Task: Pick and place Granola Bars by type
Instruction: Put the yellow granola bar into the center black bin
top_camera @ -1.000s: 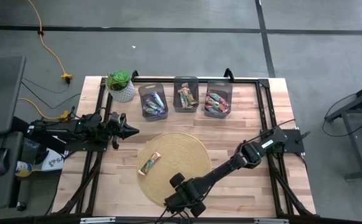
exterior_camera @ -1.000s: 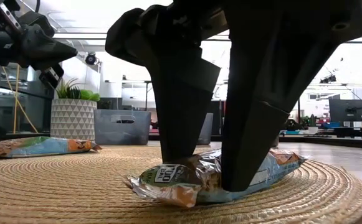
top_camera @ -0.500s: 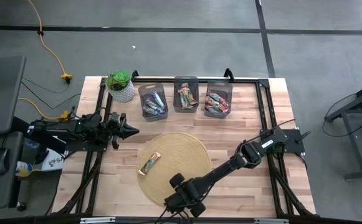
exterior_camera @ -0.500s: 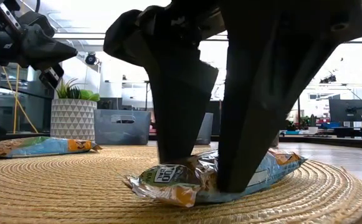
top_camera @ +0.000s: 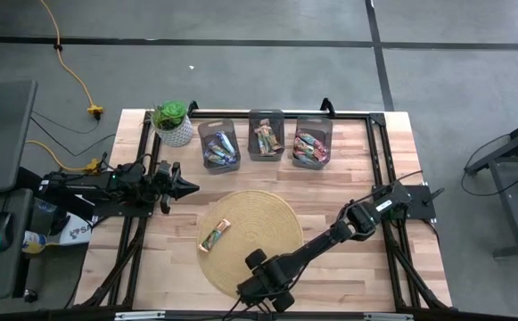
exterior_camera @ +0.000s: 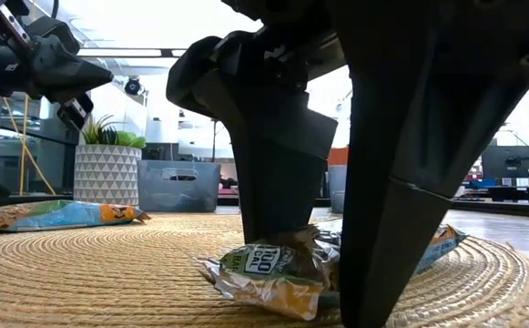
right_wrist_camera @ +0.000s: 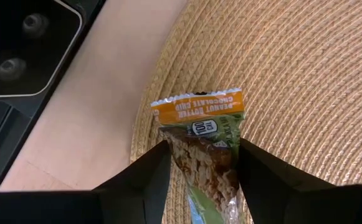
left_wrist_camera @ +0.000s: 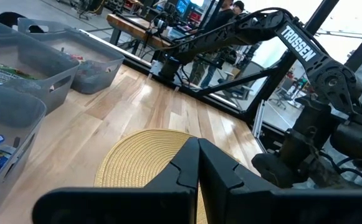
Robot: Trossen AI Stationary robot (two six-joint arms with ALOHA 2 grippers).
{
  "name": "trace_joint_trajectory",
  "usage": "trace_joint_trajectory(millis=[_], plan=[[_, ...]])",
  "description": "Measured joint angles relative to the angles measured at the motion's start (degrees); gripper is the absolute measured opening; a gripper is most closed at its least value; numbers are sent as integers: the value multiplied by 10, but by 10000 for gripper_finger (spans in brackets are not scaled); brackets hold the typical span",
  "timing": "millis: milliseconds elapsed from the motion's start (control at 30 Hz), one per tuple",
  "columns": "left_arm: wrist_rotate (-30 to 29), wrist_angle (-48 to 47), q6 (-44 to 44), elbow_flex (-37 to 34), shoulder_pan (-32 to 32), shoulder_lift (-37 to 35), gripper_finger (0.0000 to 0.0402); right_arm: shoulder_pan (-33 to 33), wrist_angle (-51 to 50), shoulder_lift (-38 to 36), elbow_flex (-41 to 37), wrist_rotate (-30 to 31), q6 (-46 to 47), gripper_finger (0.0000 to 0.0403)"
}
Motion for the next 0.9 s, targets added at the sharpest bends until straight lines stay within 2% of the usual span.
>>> trace_joint_trajectory(millis=[300,633,900], plan=[[0,0,0,0,0,0,1,0,1,1,0,1,0,164],[-1,0,0,0,0,0,1,0,1,1,-1,4,0,113],[-1,0,0,0,0,0,1,0,-1,-4,-2,5,5,104]])
